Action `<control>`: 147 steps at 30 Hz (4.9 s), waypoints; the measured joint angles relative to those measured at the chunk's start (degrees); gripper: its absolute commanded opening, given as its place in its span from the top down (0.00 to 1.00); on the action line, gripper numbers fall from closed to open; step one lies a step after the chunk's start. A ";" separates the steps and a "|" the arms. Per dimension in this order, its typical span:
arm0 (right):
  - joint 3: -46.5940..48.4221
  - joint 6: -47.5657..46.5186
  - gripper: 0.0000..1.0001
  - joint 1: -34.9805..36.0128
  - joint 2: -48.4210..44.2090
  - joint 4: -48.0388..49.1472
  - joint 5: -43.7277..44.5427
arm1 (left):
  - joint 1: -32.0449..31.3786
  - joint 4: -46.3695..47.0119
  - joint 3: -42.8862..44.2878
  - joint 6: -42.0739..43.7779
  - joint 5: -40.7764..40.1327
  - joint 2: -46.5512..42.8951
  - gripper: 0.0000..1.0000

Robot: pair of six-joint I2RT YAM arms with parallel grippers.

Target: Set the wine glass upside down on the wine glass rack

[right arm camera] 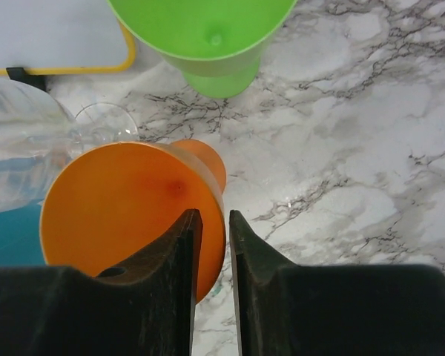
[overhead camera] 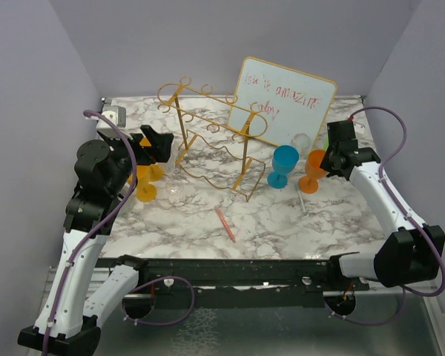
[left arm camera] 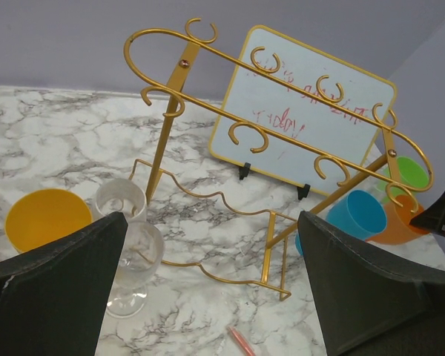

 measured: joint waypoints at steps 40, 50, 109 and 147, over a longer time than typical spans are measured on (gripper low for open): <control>10.75 4.61 0.99 0.00 -32.87 20.50 -20.00 | -0.63 13.62 14.80 -29.62 18.80 13.38 0.01; -1.27 13.55 0.99 0.00 -33.88 44.11 -25.20 | -17.42 30.67 17.55 -42.34 14.40 25.70 0.01; -14.29 10.47 0.27 -0.26 -43.98 55.82 -30.45 | -24.33 31.21 41.38 -30.03 4.98 42.64 1.00; -8.74 -1.51 0.27 -0.26 -39.71 39.60 -24.11 | -24.30 10.21 3.58 19.19 17.92 16.92 1.00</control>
